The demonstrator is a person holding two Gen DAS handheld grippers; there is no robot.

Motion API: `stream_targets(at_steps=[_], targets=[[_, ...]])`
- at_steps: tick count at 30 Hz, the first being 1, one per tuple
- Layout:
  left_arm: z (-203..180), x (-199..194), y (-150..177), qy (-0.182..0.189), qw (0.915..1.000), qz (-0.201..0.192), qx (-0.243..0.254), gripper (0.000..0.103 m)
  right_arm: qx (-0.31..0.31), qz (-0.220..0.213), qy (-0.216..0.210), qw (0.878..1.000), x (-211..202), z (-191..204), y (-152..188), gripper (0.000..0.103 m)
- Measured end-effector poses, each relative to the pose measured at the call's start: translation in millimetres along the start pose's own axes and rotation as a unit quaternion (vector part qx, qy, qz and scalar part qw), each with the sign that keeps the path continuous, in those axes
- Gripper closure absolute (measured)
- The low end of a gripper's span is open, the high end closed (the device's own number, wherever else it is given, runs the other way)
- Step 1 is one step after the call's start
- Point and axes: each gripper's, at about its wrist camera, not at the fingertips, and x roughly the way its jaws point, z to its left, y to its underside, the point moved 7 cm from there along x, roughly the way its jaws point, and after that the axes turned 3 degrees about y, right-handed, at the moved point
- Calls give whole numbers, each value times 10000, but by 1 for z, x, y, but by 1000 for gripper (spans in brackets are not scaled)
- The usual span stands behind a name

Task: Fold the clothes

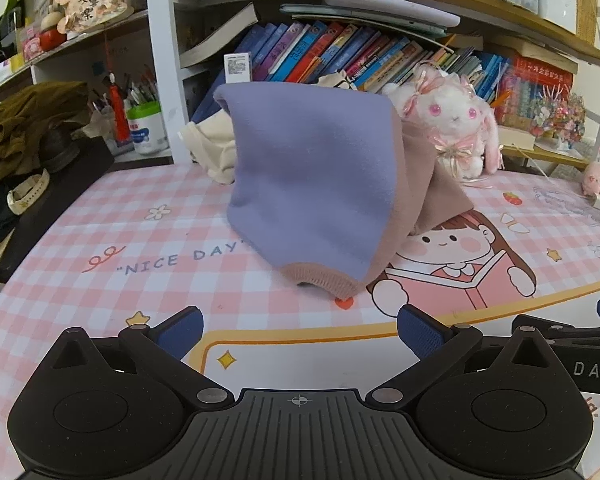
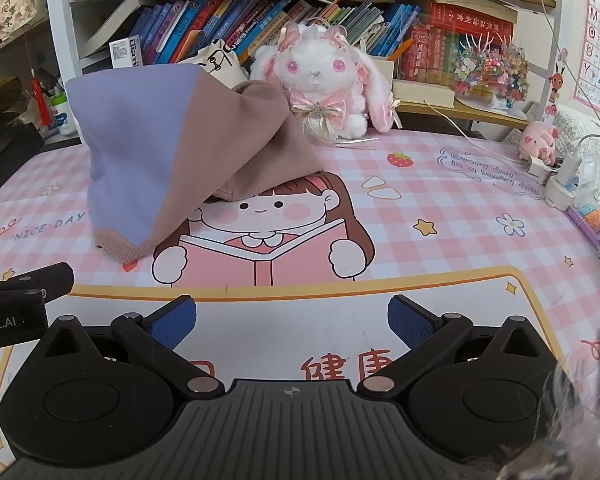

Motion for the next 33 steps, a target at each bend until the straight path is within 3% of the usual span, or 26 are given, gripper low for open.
stream_targets(at_steps=[9, 33], targets=[[13, -6, -17, -46, 9998, 162, -64, 0, 15, 40, -21, 10000, 2, 1, 1, 0], [13, -6, -16, -84, 9998, 193, -65, 0, 19, 128, -35, 9999, 2, 2, 3, 0]])
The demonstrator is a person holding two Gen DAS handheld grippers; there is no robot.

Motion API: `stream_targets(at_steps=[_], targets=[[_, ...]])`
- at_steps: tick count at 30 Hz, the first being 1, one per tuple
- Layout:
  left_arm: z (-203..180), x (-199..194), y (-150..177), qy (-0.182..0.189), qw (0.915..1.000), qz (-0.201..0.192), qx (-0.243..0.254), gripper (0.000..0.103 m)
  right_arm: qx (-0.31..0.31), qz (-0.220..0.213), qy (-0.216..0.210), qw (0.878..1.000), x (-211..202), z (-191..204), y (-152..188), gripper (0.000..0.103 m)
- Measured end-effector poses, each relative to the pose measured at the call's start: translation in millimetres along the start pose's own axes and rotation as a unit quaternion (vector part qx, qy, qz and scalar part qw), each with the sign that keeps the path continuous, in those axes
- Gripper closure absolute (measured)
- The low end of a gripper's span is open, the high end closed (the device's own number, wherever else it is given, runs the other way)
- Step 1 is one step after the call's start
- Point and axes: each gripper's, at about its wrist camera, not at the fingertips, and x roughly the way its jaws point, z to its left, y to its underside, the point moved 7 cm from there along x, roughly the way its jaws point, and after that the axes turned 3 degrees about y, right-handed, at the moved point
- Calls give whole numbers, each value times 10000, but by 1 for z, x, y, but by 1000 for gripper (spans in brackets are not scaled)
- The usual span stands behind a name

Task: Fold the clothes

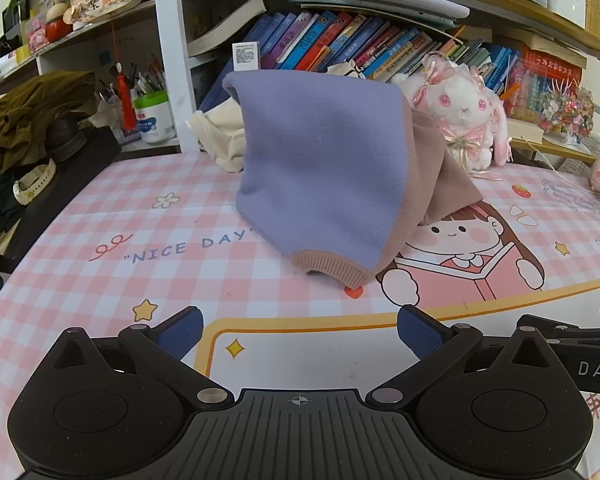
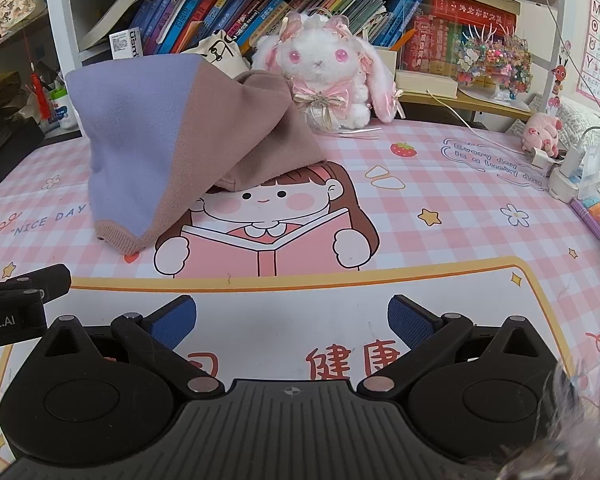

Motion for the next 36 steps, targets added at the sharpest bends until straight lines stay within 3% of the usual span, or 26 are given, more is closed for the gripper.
stream_targets(at_steps=[36], targets=[[3, -5, 2, -4, 10000, 22, -92, 0, 44, 38, 3, 10000, -5, 0, 3, 0]])
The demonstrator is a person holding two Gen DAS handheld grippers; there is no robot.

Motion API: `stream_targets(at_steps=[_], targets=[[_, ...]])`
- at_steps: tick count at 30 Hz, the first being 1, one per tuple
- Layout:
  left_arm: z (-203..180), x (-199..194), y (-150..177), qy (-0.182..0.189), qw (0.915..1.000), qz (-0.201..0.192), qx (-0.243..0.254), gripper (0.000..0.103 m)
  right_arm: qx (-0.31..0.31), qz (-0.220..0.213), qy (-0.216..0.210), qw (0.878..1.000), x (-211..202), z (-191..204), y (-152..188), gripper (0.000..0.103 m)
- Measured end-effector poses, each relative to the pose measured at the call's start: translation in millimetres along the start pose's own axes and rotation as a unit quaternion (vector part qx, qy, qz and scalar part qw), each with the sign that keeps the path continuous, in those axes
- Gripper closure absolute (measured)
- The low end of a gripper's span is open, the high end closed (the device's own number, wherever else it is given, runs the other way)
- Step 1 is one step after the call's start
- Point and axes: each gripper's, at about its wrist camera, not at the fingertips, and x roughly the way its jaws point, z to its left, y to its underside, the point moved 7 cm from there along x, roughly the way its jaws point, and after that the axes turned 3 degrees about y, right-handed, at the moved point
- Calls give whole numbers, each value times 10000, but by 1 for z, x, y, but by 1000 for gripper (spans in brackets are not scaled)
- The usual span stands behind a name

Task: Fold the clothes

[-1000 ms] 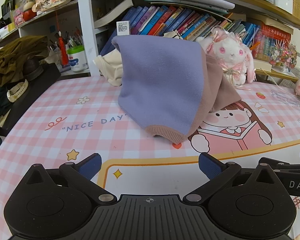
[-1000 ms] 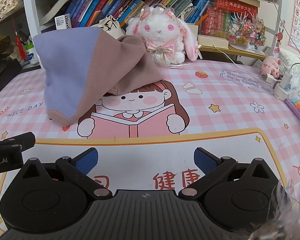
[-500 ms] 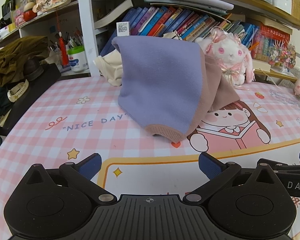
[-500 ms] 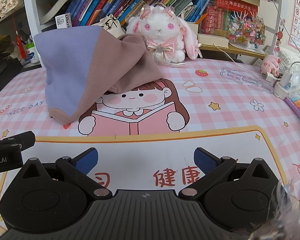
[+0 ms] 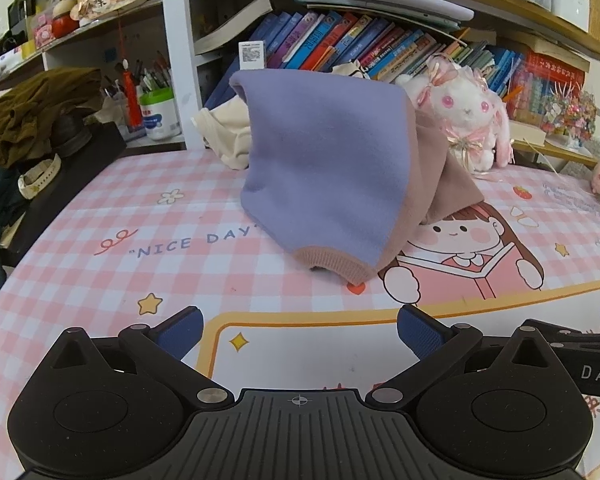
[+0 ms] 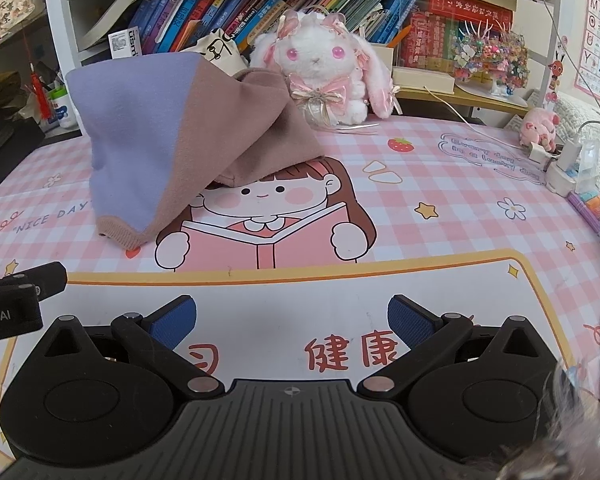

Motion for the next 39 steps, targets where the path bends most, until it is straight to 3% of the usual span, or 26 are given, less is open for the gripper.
stream_targets(at_steps=[25, 39], targets=[[-8, 12, -3, 249, 9996, 47, 101, 0, -81, -145, -119, 9998, 7, 3, -9, 0], [-11, 27, 1, 165, 9996, 236, -31, 0, 9, 101, -414, 9991, 23, -5, -6, 0]])
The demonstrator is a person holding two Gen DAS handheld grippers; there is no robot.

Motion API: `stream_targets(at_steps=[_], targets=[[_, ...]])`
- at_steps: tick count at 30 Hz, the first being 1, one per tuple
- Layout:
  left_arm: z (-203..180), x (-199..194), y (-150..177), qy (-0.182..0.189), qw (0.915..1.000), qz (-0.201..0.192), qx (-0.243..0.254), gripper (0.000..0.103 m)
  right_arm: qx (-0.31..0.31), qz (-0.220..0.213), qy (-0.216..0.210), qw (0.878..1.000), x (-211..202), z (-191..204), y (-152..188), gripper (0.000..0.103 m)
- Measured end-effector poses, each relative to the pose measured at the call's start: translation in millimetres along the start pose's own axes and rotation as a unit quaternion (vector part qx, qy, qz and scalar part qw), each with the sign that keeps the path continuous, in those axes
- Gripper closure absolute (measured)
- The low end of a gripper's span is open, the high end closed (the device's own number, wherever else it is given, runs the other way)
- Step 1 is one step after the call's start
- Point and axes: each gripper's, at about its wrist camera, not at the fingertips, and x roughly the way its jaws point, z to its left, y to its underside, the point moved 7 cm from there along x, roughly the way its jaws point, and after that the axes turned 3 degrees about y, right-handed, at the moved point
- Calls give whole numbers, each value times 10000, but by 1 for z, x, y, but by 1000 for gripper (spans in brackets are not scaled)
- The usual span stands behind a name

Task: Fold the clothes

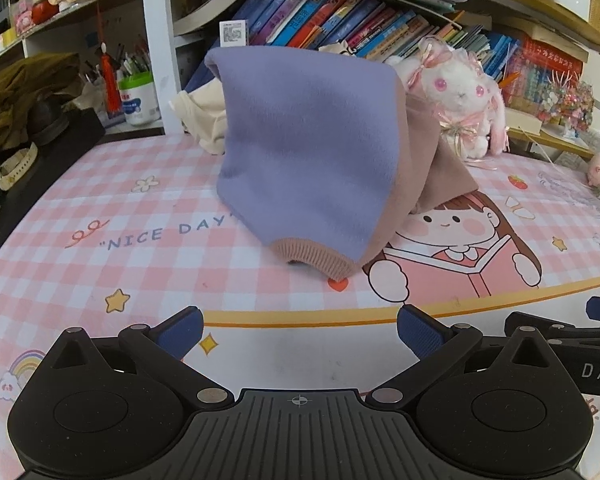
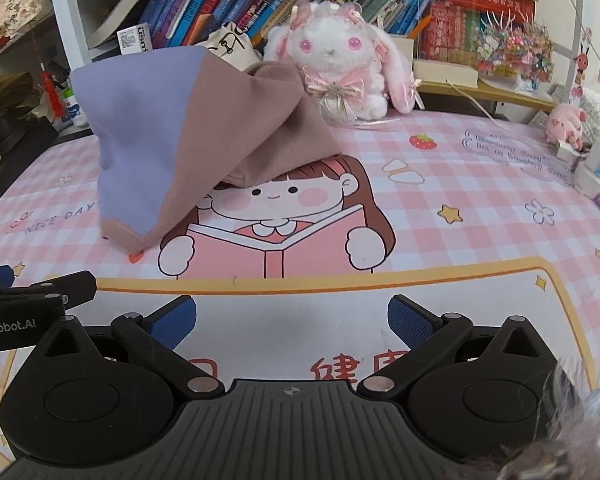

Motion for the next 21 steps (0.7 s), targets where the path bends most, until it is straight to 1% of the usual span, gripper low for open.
stream_targets(at_steps=[3, 7, 10, 14, 15, 18, 21], targets=[[-2, 4, 2, 9, 10000, 80, 54, 0, 44, 74, -213, 9997, 2, -1, 3, 0], [-5, 14, -1, 57, 9997, 170, 155, 0, -109, 107, -247, 9996, 2, 0, 6, 1], [-6, 24, -6, 64, 9997, 171, 180, 0, -219, 139, -286, 9993, 2, 0, 9, 2], [-9, 40, -18, 26, 9998, 31, 183, 2, -387, 119, -274, 9988, 0, -4, 10, 2], [-11, 44, -22, 12, 9997, -20, 234, 6, -428, 113, -271, 9986, 0, -5, 11, 2], [-21, 58, -34, -69, 9986, -165, 488, 6, -567, 101, -249, 9980, -2, -9, 12, 2], [-35, 72, -45, -221, 9952, -323, 895, 7, -705, 86, -234, 9972, -4, -11, 13, 2]])
